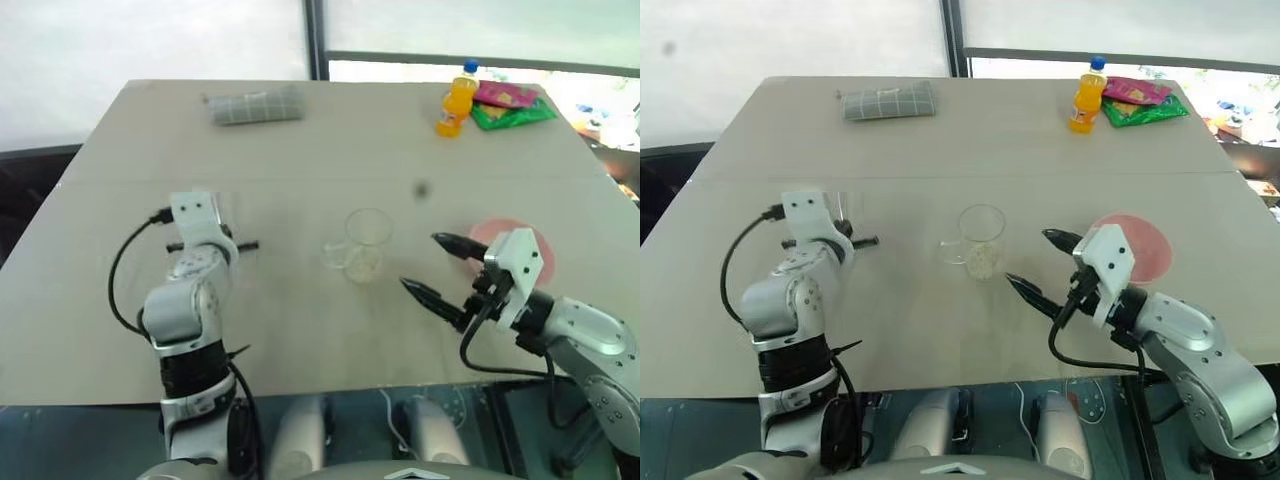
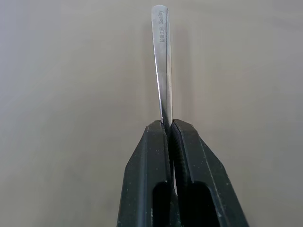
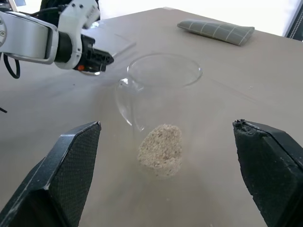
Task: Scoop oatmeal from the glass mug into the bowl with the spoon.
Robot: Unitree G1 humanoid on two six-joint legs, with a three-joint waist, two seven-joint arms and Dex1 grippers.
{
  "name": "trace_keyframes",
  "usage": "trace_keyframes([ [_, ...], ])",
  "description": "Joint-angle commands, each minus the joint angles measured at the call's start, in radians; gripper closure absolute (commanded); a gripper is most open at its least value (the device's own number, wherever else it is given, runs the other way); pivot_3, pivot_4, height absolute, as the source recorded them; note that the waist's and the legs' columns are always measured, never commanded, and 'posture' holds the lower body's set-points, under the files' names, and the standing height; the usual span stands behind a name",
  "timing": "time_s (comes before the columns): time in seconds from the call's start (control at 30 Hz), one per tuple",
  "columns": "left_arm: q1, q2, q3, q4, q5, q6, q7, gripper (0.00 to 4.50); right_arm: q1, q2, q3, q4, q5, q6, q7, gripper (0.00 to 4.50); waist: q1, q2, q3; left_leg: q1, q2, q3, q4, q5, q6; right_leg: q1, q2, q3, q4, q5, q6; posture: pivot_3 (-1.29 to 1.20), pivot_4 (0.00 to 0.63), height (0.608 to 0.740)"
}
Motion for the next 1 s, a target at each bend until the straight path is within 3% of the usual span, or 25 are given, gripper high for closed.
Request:
trace_keyframes([
  [0.03,-0.046,0.089,-0.056,-0.009,-0.029,-0.235,-0.173,4.42,-0.074,0.051,-0.115,0.023,0.124,0.035,-0.084,0.0,-0.001,0.0,0.0,0.0,0.0,0.0,0.0,0.0,0.0,0.0,0.0,0.0,0.0,0.0,0.0,0.0,0.15,0.718],
  [0.17,-0.05,0.194,-0.145,0.011,-0.032,-0.479,-0.378,4.42,-0.188,0.106,-0.183,0.088,0.243,0.085,-0.183,0.0,-0.001,0.0,0.0,0.0,-0.001,0.001,0.0,0.0,0.0,0.0,-0.001,0.0,0.0,0.0,0.0,0.0,0.15,0.718],
  [0.43,-0.121,0.309,-0.317,0.074,-0.013,-0.855,-0.699,4.42,-0.47,0.281,-0.138,0.258,0.393,0.145,-0.35,0.0,-0.005,0.002,0.002,-0.001,0.0,0.004,-0.001,0.0,0.0,-0.002,0.0,0.0,0.0,0.0,0.0,0.0,0.15,0.718],
  [0.77,-0.15,0.307,-0.372,0.119,-0.058,-0.971,-0.868,4.42,-0.631,0.396,-0.162,0.425,0.546,0.148,-0.397,0.0,-0.006,0.003,0.002,-0.003,0.0,0.009,-0.001,0.002,-0.002,-0.002,0.0,0.0,0.0,0.0,0.0,0.0,0.15,0.718],
  [1.0,-0.128,0.297,-0.396,0.141,-0.071,-1.001,-0.933,4.42,-0.697,0.4,-0.126,0.508,0.507,0.137,-0.337,0.0,-0.009,0.003,0.002,-0.002,0.0,0.008,-0.001,0.0,0.0,-0.003,0.001,0.0,0.001,0.0,0.0,0.0,0.15,0.718],
])
